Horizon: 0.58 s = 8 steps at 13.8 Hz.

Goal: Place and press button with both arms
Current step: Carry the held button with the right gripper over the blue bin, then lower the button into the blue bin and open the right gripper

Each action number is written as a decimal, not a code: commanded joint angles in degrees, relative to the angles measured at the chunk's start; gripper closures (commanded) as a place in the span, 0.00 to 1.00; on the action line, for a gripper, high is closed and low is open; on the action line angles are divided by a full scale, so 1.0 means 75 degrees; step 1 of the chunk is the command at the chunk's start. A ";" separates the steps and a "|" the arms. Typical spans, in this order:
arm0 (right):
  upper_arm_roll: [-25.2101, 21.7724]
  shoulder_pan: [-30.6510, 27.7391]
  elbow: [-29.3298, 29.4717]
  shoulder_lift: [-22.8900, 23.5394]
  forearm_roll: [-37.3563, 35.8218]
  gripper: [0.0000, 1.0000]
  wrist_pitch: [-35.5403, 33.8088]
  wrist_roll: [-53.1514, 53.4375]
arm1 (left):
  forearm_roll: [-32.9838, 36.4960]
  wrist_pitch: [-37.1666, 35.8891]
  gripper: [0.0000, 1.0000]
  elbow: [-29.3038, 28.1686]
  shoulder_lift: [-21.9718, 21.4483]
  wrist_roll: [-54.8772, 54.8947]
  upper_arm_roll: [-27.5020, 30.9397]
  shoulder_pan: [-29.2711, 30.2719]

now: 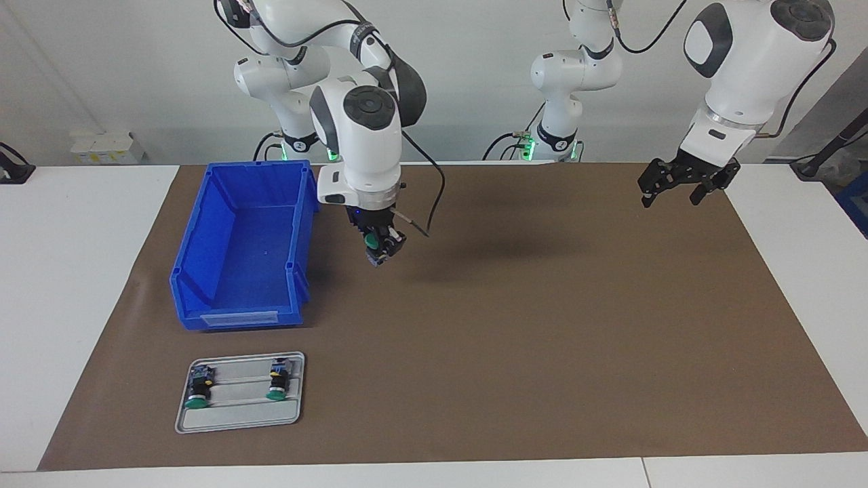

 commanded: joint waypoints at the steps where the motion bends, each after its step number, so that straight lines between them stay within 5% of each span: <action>1: 0.0085 -0.0735 -0.0653 -0.0640 0.0005 1.00 0.0005 -0.1546 | 0.0055 0.0051 0.00 -0.0238 -0.0220 -0.0069 -0.0020 0.0027; 8: 0.0085 -0.2329 -0.1871 -0.1192 0.0005 1.00 0.0623 -0.5647 | 0.0055 0.0051 0.00 -0.0238 -0.0220 -0.0069 -0.0020 0.0039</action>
